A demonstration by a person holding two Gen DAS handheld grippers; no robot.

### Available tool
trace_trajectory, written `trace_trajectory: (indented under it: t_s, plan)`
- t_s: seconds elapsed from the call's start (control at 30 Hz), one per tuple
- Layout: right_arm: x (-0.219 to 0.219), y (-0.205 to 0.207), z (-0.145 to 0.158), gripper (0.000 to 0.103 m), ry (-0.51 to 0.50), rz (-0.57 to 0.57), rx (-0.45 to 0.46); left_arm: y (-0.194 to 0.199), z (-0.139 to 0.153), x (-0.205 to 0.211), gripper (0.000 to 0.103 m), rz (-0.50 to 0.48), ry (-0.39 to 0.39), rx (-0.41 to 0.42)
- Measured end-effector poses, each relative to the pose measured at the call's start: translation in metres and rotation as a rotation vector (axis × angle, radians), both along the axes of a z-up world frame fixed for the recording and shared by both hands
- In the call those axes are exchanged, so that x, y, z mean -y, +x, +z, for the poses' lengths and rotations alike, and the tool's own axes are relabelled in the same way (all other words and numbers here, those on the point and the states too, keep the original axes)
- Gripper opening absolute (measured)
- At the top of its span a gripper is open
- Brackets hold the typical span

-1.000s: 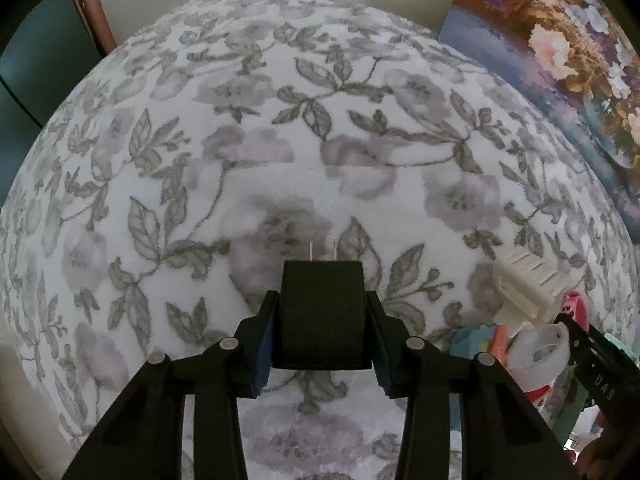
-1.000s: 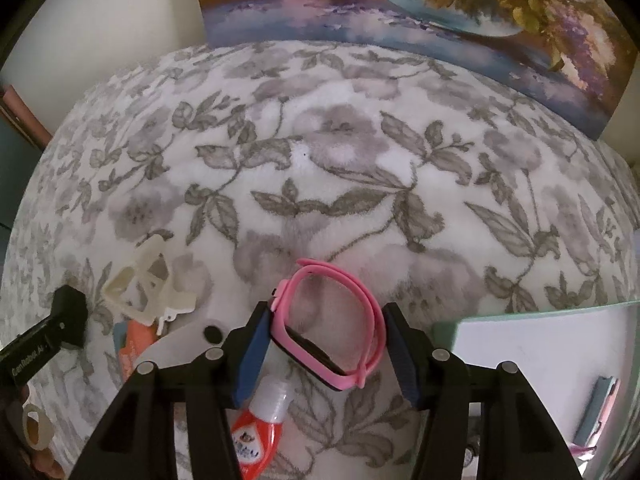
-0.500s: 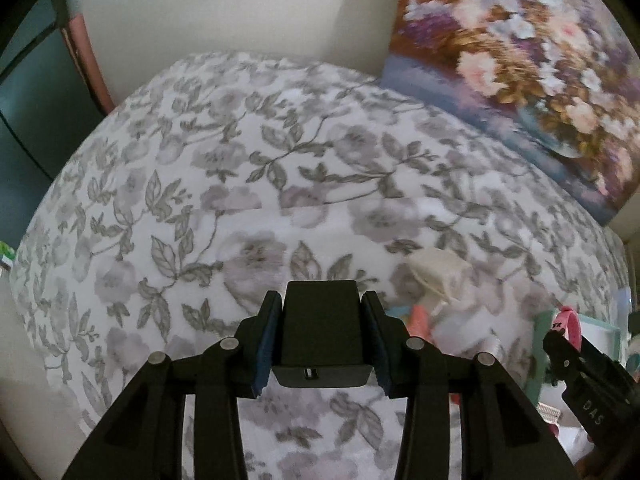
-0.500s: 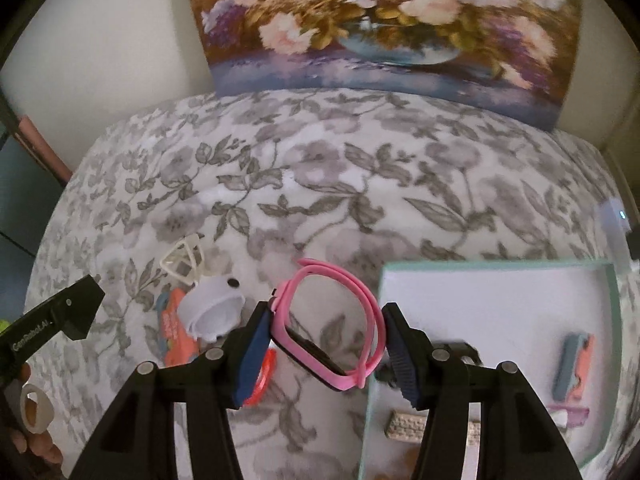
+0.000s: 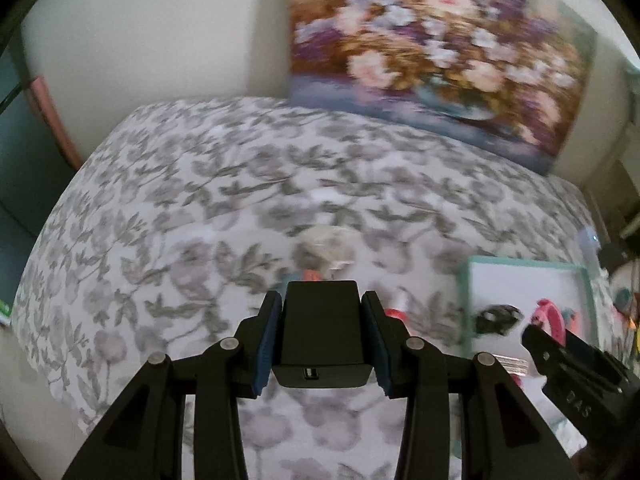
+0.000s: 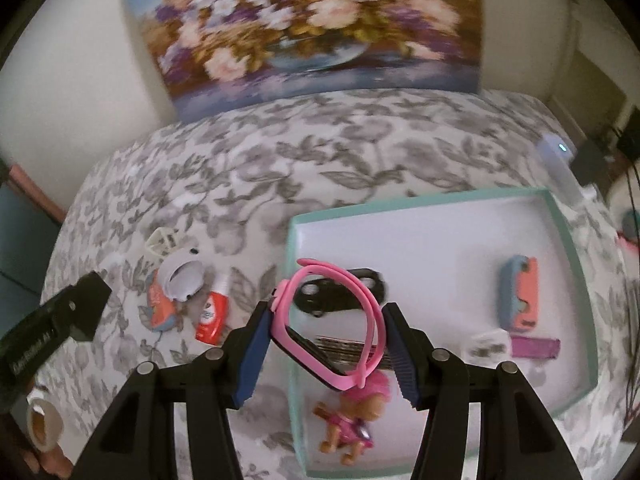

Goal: Organize rigid objects
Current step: 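Carry the pink band and black charger over the white tray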

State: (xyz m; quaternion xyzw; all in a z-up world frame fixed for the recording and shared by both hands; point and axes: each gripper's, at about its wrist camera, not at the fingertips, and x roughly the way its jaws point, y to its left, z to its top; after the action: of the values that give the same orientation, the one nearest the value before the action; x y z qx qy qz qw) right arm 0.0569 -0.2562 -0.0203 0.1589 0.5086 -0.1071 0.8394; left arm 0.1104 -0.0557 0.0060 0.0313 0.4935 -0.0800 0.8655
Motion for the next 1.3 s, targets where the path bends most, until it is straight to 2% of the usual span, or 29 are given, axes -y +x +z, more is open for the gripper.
trace_trajectory:
  t_s: [0.27, 0.5, 0.8, 0.93, 1.1, 1.3]
  plan:
    - [0.045, -0.014, 0.001, 0.059, -0.016, -0.068, 0.009, -0.021, 0.000, 0.068, 0.043, -0.156, -0.002, -0.001]
    - [0.100, -0.033, -0.012, 0.059, 0.006, -0.172, -0.012, -0.038, -0.014, 0.128, 0.043, -0.295, 0.032, -0.016]
    - [0.143, -0.050, -0.027, 0.059, 0.030, -0.248, -0.036, -0.052, -0.035, 0.183, 0.043, -0.433, 0.081, -0.068]
    - [0.155, -0.055, -0.030, 0.059, 0.019, -0.269, -0.044, -0.050, -0.044, 0.197, 0.043, -0.464, 0.100, -0.095]
    - [0.163, -0.057, -0.035, 0.059, 0.022, -0.280, -0.057, -0.048, -0.049, 0.212, 0.043, -0.493, 0.135, -0.090]
    - [0.163, -0.056, -0.041, 0.059, 0.017, -0.275, -0.077, -0.046, -0.052, 0.216, 0.043, -0.474, 0.114, -0.090]
